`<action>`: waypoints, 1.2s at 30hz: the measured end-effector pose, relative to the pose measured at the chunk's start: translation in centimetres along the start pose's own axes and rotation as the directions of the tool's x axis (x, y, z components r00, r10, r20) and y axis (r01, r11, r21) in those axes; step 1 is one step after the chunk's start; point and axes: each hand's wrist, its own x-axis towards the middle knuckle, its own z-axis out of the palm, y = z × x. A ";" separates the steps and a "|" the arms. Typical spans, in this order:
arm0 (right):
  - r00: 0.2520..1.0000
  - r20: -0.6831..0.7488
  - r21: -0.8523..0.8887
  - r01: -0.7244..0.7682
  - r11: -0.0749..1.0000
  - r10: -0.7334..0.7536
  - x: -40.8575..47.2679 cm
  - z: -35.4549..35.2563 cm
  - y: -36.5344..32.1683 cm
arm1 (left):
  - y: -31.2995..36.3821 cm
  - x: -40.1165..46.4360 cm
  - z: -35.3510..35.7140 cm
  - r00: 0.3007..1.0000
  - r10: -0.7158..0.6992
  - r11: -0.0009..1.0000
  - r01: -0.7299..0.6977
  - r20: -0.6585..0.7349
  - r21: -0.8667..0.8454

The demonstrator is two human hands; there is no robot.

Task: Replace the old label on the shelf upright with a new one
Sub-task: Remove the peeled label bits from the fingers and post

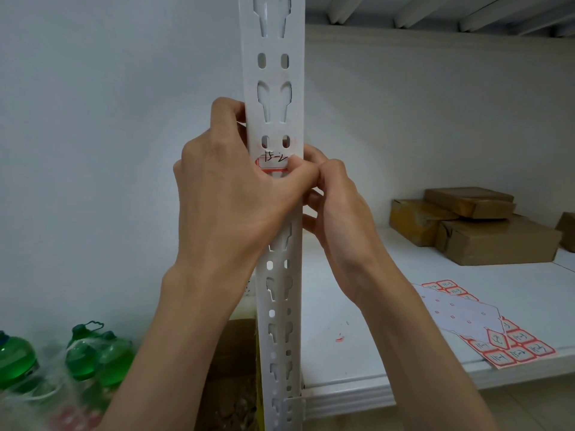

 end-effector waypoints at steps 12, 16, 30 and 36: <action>0.999 0.023 -0.009 0.031 0.999 -0.031 -0.1 0.2 0.0 | -1.4 0.6 -0.9 0.988 0.039 0.988 -0.016 0.151 -0.154; 1.000 0.014 -0.006 0.019 1.000 -0.019 -0.2 0.1 0.0 | -1.0 0.2 -0.4 0.991 -0.017 0.991 0.034 0.132 -0.130; 1.000 0.019 -0.019 0.019 1.000 -0.019 -0.1 0.1 0.1 | -0.9 0.3 -0.2 0.994 -0.034 0.995 0.044 0.106 -0.094; 1.000 0.017 -0.027 0.009 1.000 -0.009 -0.1 0.2 0.1 | -1.1 0.2 0.0 0.998 0.032 0.997 -0.027 0.055 -0.076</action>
